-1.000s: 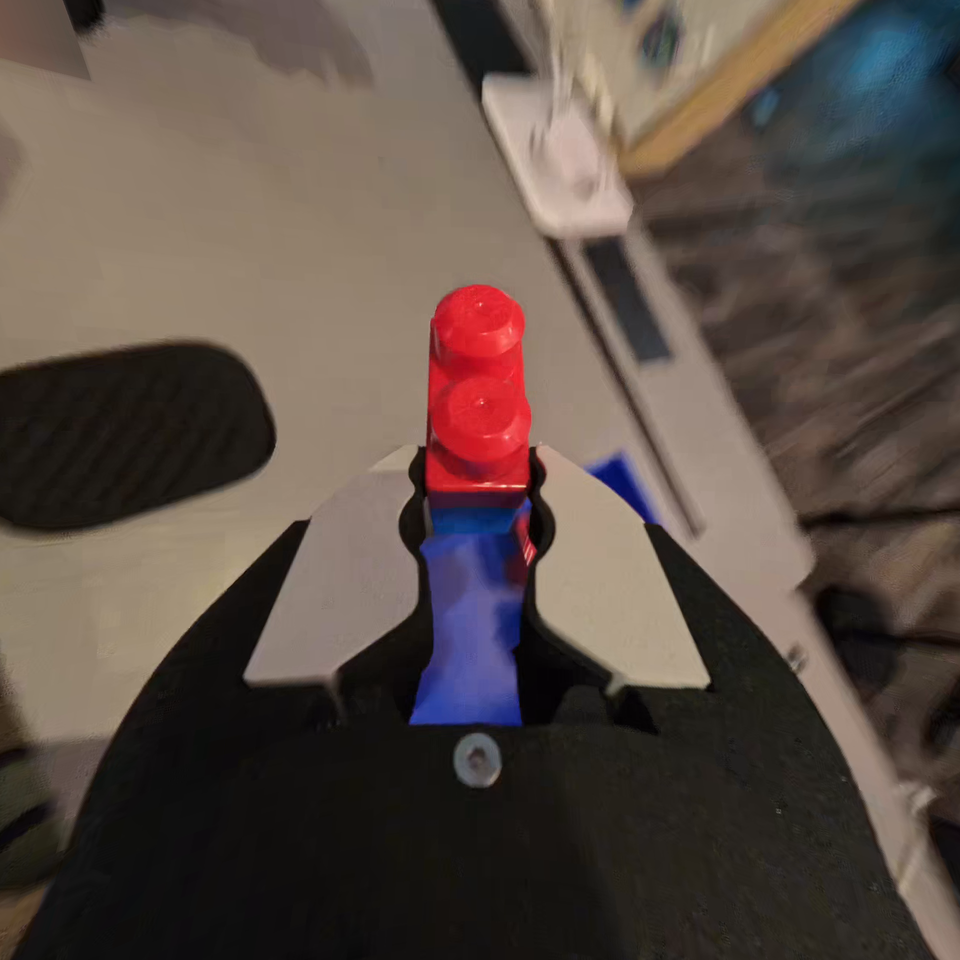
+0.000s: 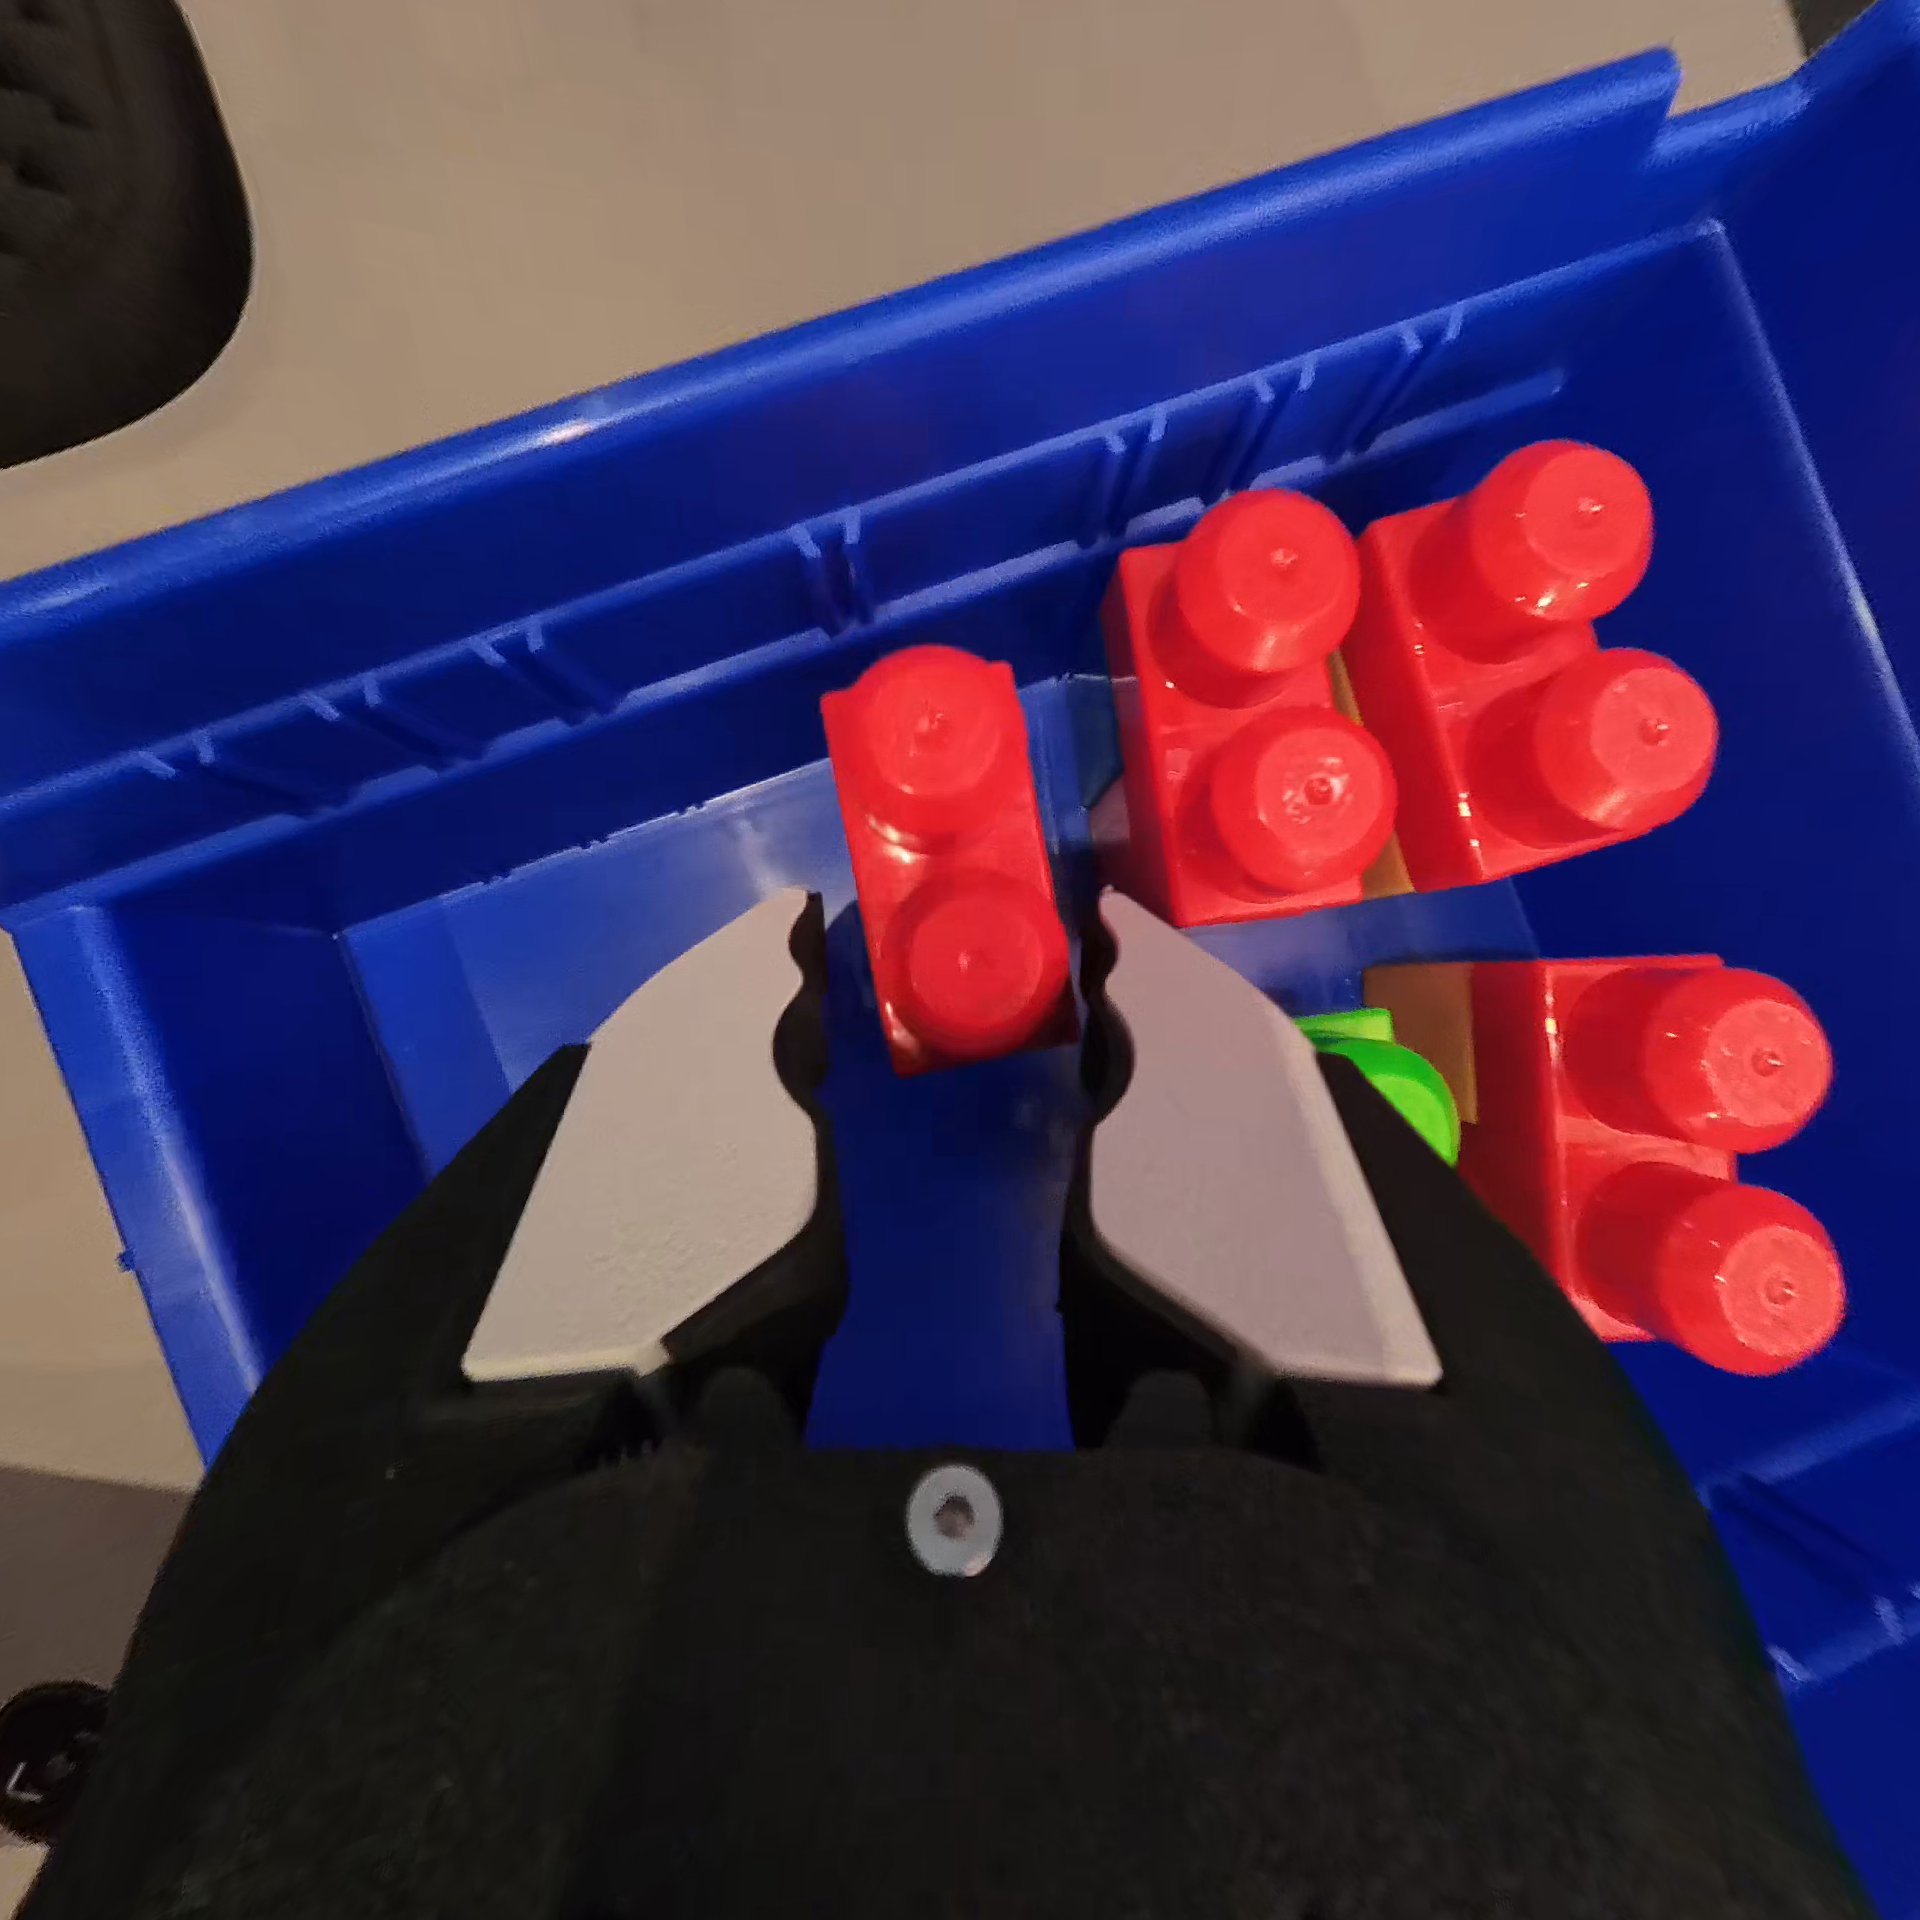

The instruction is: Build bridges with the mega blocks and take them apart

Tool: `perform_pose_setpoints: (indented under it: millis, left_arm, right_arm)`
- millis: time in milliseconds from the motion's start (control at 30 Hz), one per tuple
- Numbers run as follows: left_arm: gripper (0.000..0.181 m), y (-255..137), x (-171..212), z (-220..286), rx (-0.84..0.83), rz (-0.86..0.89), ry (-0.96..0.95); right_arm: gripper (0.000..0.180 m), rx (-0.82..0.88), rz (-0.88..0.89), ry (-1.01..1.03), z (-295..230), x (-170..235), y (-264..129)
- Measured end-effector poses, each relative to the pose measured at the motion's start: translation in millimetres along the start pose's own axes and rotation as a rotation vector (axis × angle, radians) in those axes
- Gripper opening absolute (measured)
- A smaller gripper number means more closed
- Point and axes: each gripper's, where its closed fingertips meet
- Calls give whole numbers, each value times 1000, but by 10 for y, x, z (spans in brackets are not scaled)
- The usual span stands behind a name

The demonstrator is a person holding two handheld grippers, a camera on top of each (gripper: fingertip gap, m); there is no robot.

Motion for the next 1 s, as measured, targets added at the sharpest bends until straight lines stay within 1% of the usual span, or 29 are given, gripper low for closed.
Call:
perform_pose_setpoints:
  millis: [133,200,267,333,400,467,533,567,633,700,833,933,1000]
  left_arm:
    - [47,-95,5,139,7,-14,10]
    - [47,-200,12,206,-11,-24,37]
    - [47,-351,9,237,-62,-36,74]
    - [48,-565,-6,166,-186,-61,130]
    - [48,-869,-35,41,-355,-106,185]
    - [49,-1282,-72,-123,-562,-173,222]
    - [48,-1756,-123,-240,-744,-229,229]
    - [48,-1985,-152,-267,-809,-241,224]
    - [48,-2394,-193,-295,-886,-240,189]
    - [47,-2802,-161,-397,-968,-254,129]
    - [46,-3600,139,-780,-1189,-374,31]
    - [45,-3870,422,-1059,-1234,-432,-24]
    - [46,-3888,562,-1263,-1213,-390,-52]
  right_arm:
    - [48,58,44,-30,-60,-154,-208]
    - [50,124,54,-61,-100,-266,-388]
    - [53,202,99,-89,-141,-474,-613]
    - [56,295,173,-107,-178,-780,-866]
    - [58,381,286,-138,-250,-1176,-1101]
    - [56,463,417,-140,-316,-1571,-1286]
    - [51,455,540,-70,-406,-1899,-1333]
    - [51,409,596,-27,-474,-2046,-1291]
    - [51,306,683,26,-614,-2315,-1149]
    - [50,261,738,45,-684,-2534,-984]
    - [50,200,690,44,-749,-2834,-499]
    - [52,136,646,14,-817,-3082,-141]
    - [53,20,672,-2,-956,-3311,55]
Point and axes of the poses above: each gripper's, where its closed fingertips meet, y out along the fingers, x out of its underside, z = x × y across the jaws, and after that the axes turned 9 degrees about -x, right-handed
